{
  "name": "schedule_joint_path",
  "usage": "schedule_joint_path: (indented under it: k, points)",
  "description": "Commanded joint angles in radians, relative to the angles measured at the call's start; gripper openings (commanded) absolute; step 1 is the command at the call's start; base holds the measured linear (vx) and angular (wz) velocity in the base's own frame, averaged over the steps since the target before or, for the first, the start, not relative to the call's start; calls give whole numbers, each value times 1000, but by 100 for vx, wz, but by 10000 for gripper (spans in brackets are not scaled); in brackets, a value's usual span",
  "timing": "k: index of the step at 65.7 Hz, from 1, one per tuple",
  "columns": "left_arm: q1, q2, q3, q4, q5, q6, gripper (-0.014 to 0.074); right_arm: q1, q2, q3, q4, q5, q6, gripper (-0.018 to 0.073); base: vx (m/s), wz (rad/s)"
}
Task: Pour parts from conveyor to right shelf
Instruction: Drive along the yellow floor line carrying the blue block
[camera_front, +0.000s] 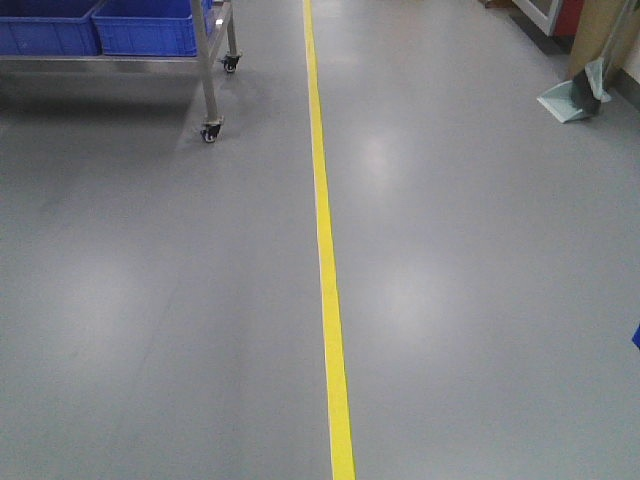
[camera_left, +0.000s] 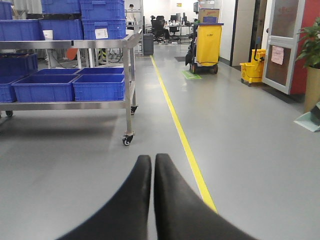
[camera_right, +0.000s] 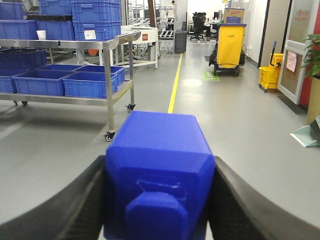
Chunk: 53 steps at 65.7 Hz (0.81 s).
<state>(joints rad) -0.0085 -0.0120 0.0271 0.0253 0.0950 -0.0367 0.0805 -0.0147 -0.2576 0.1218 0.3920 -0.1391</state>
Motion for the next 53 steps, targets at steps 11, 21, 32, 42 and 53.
schedule_joint_path:
  k: [11, 21, 32, 42, 53]
  points:
    - [-5, -12, -19, -6, -72, -8, -6, -3, 6, -27, 1, -81, -9, -9, 77, 4]
    - [-5, -12, -19, -6, -72, -8, -6, -3, 6, -27, 1, -81, -9, -9, 77, 9]
    - [-5, -12, -19, -6, -72, -8, -6, -3, 6, -27, 1, -82, -9, -9, 73, 9]
    - [-5, -12, -19, -6, -72, -8, -6, -3, 6, -27, 1, -82, -9, -9, 71, 3]
    - [-5, -12, -19, -6, -72, -8, -6, -3, 6, -27, 1, -82, -9, -9, 72, -1]
